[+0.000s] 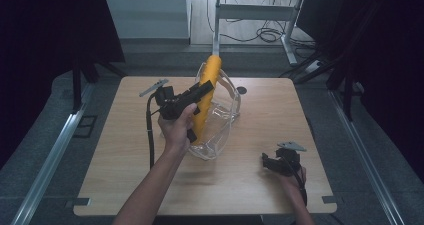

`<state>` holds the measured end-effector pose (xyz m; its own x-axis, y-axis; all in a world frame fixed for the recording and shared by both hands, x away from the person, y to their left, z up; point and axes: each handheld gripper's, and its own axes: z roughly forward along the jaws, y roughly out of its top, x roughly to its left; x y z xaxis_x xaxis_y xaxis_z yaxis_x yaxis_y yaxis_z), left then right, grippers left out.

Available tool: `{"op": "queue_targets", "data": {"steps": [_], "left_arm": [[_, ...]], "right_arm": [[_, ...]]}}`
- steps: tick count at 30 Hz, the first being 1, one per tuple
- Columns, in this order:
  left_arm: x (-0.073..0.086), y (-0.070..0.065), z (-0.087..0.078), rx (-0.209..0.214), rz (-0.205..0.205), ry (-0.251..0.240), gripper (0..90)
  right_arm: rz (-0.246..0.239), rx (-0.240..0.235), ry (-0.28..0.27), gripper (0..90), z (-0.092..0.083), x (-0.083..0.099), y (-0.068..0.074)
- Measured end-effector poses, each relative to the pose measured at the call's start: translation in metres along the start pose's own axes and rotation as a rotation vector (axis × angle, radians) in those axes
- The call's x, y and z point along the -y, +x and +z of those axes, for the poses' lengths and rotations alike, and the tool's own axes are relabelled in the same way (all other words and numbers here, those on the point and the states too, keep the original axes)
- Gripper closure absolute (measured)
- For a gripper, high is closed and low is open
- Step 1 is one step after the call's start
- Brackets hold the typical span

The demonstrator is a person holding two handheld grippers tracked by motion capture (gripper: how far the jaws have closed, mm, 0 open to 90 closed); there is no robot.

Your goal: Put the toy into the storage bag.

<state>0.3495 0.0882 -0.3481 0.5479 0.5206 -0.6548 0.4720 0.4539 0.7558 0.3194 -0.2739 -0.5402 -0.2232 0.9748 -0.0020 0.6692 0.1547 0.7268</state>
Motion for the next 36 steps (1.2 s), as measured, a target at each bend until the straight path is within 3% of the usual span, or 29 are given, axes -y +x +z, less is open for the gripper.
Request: {"op": "queue_targets", "data": {"steps": [8,17,23,28,36], "left_arm": [[0.013,0.026,0.003,-0.047,-0.057,0.001,50.7],[0.010,0.034,0.001,-0.054,-0.077,-0.014,49.7],[0.007,0.033,0.002,-0.071,-0.074,-0.002,48.1],[0.003,0.036,-0.001,-0.073,-0.079,0.021,38.7],[-0.005,0.037,-0.023,-0.057,-0.028,0.029,30.2]], "right_arm": [[0.000,-0.001,0.002,19.0,0.000,0.000,0.000],[0.000,-0.001,0.002,19.0,0.000,0.000,0.000],[0.002,-0.002,0.002,18.9,0.000,0.000,0.000],[0.002,-0.002,0.002,18.9,0.000,0.000,0.000],[0.002,-0.002,0.002,19.0,0.000,0.000,0.000]]}}
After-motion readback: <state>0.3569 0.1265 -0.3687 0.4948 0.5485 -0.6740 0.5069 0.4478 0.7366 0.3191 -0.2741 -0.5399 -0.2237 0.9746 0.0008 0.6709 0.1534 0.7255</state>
